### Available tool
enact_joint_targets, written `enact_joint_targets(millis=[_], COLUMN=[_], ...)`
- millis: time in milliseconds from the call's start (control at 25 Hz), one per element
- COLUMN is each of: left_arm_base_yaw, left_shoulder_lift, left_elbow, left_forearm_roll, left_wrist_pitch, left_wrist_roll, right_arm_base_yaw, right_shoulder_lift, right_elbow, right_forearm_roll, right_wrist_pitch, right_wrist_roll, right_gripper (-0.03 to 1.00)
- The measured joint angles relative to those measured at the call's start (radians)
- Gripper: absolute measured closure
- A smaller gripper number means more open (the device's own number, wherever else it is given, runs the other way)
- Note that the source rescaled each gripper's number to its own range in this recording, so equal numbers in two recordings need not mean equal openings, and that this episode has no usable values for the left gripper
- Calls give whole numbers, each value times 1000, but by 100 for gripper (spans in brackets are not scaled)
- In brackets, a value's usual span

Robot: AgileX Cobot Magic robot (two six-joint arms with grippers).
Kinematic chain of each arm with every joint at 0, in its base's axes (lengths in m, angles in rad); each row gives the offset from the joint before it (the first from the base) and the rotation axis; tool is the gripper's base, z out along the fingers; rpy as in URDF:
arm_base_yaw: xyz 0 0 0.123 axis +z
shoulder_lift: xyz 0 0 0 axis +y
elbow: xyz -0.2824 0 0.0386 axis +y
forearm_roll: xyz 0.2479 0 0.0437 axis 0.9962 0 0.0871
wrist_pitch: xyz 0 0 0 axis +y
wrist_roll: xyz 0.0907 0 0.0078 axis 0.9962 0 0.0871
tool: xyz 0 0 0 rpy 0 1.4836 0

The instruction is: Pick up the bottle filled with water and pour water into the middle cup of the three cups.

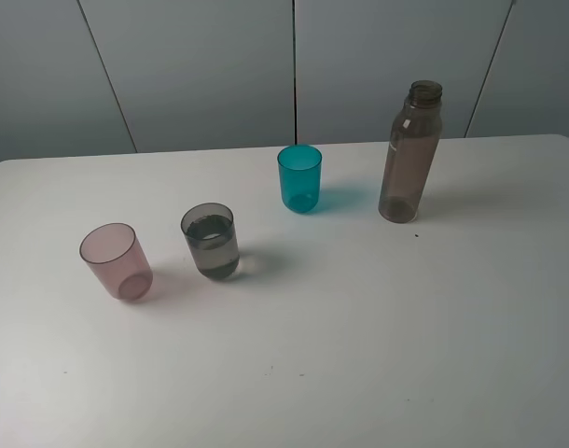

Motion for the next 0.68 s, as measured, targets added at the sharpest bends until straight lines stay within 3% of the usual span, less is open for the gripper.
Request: enact_joint_targets(millis=[680], left_arm_base_yaw=[0], left_shoulder_lift=[0], left_elbow=[0], left_forearm_roll=[0], left_wrist_pitch=[0], left_wrist_roll=[0], right_arm_base_yaw=[0], right_shoulder_lift=[0], right_elbow=[0], right_forearm_roll=[0], right_wrist_pitch=[0], right_wrist_roll=[0], right_gripper=[-3])
